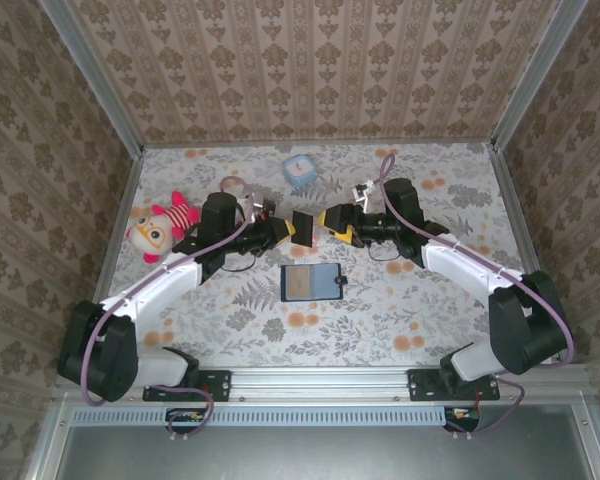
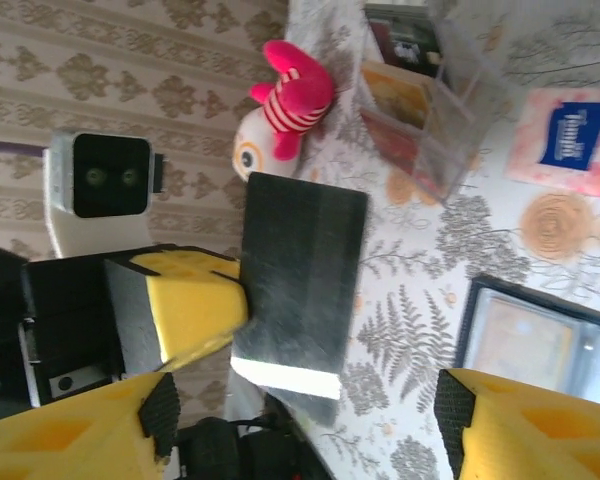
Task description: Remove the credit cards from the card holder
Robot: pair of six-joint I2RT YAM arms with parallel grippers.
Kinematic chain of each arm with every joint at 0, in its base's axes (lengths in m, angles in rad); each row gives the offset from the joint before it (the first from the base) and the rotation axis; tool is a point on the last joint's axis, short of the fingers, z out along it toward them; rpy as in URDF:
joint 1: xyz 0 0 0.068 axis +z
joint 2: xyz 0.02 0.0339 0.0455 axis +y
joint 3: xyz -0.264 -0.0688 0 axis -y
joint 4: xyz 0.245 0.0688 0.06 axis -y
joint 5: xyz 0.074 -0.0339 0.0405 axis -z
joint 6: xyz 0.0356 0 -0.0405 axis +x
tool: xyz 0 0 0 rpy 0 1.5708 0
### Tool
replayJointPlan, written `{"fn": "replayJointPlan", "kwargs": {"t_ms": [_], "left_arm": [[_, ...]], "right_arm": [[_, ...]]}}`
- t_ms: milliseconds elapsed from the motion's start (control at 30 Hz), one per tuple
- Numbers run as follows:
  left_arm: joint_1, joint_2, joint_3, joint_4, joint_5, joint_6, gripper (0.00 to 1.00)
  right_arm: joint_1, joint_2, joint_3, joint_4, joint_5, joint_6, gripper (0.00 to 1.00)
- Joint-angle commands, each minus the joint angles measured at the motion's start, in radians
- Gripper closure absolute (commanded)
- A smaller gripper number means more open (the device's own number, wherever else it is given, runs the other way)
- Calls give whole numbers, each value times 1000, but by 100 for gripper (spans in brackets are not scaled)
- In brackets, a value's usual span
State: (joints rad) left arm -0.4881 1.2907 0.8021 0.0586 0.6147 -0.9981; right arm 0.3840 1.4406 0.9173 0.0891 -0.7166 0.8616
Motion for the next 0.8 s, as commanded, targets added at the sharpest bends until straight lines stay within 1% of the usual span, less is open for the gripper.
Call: {"fn": "replayJointPlan", "kwargs": {"t_ms": [0, 33, 100, 167, 200, 300, 433, 533, 600, 700, 767], "left_arm": [[9, -55, 74, -273, -205, 137, 100], [7, -61, 96, -345, -265, 156, 100], [6, -69, 148, -461, -373, 184, 100], [1, -71, 196, -552, -480, 200, 100], [-8, -70, 219, -585, -533, 210, 100], [-39, -46, 288, -670, -703, 208, 100], [-93, 45, 391, -744, -890, 176, 100], [-126, 153, 490, -785, -985, 132, 100], [-134, 216, 536, -769, -995, 124, 100], [-139, 311, 598, -735, -1007, 85, 100], [-148, 364, 648, -751, -1060, 51, 100]], "right_arm": [[-4, -43, 45, -244, 122, -167, 25], [-4, -78, 49, -277, 146, -184, 23], [-3, -98, 45, -318, 189, -210, 19], [-4, -113, 29, -325, 211, -223, 11], [-3, -114, 20, -321, 213, -228, 9], [-2, -100, 7, -316, 225, -233, 6], [5, -82, 8, -337, 258, -254, 4], [15, -78, 20, -376, 281, -301, 3], [22, -77, 29, -402, 295, -335, 2], [36, -69, 50, -452, 352, -374, 2], [41, -65, 55, -469, 384, -384, 2]]}}
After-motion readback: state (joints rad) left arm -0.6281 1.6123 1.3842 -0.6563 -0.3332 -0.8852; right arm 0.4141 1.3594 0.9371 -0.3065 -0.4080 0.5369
